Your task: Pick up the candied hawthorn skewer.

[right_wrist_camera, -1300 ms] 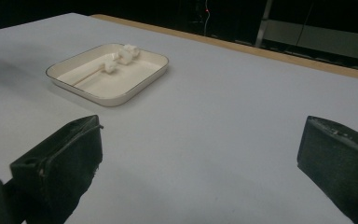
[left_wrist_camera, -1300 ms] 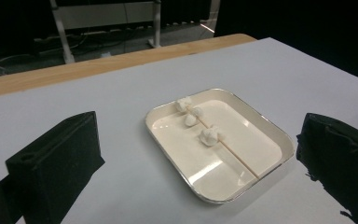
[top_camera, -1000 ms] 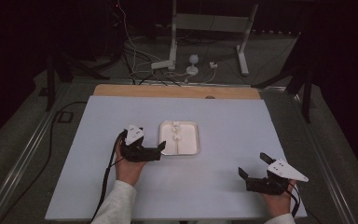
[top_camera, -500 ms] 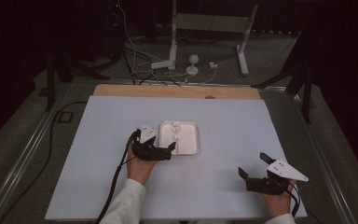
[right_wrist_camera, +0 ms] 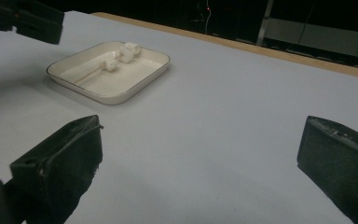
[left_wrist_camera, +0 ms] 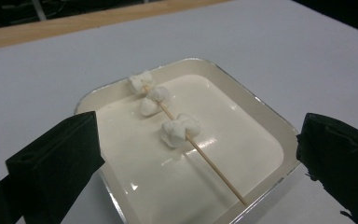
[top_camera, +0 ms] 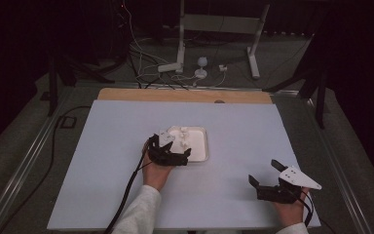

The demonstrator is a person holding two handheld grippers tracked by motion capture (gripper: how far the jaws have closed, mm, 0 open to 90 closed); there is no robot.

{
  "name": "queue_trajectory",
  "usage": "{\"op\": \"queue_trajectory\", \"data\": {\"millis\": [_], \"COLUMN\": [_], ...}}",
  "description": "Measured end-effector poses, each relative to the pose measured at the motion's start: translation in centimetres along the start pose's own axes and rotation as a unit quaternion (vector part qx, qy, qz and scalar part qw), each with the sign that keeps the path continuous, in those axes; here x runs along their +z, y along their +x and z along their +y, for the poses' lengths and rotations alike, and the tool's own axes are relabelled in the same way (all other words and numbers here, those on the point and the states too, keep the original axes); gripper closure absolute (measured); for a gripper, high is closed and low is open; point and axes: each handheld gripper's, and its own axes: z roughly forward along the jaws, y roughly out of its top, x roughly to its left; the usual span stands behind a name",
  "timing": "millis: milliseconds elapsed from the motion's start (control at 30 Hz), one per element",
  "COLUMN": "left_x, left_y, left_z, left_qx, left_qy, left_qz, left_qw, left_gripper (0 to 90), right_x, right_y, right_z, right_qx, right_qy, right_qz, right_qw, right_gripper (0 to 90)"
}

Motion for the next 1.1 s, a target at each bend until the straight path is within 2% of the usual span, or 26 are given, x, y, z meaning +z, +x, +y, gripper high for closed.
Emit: {"op": "queue_trajectory", "data": {"millis": [200,433,600,733,800,900,1000,1033,1067,1100], "left_x": [1.5,2.3,2.9,3.3,3.5,3.4,3.2,3.1,3.0,2.9], "left_y": [-0.6,-0.7,-0.9,-1.0,-1.0,-0.9,-0.8,-0.7,-0.6,-0.5], "left_z": [-0.4,-0.6,-1.0,-1.3,-1.5,-1.5,-1.4,-1.3,-1.3,-1.2], "left_qx": [0.001,-0.001,0.001,0.010,0.015,0.017,0.015,0.014,0.013,0.006], "left_qy": [0.028,0.050,0.074,0.097,0.116,0.120,0.125,0.126,0.129,0.131], "left_qz": [-0.002,-0.003,0.008,0.030,0.049,0.053,0.045,0.044,0.045,0.047], "left_qw": [0.9996,0.9987,0.9972,0.9947,0.9920,0.9912,0.9910,0.9909,0.9906,0.9902], "left_gripper": [2.0,5.6,8.5,16.8,19.8,29.8,42.8,42.8,50.6,54.6], "right_x": [0.0,0.0,0.0,0.0,0.0,0.0,0.0,0.0,0.0,0.0], "right_y": [0.0,-0.1,0.0,-0.1,-0.1,-0.1,-0.1,-0.1,0.0,0.0], "right_z": [0.0,0.0,0.0,0.0,0.0,0.0,0.0,0.0,0.0,0.0], "right_qx": [0.000,0.000,0.000,0.000,0.001,0.001,0.001,0.001,0.001,0.001], "right_qy": [0.000,-0.001,0.001,0.001,0.001,0.001,0.001,0.001,0.001,0.001], "right_qz": [0.000,0.001,0.000,0.000,0.000,0.000,0.001,0.001,0.001,0.001], "right_qw": [1.0000,1.0000,1.0000,1.0000,1.0000,1.0000,1.0000,1.0000,1.0000,1.0000], "right_gripper": [0.0,0.0,0.0,0.0,0.0,0.0,0.0,0.0,0.0,0.0]}}
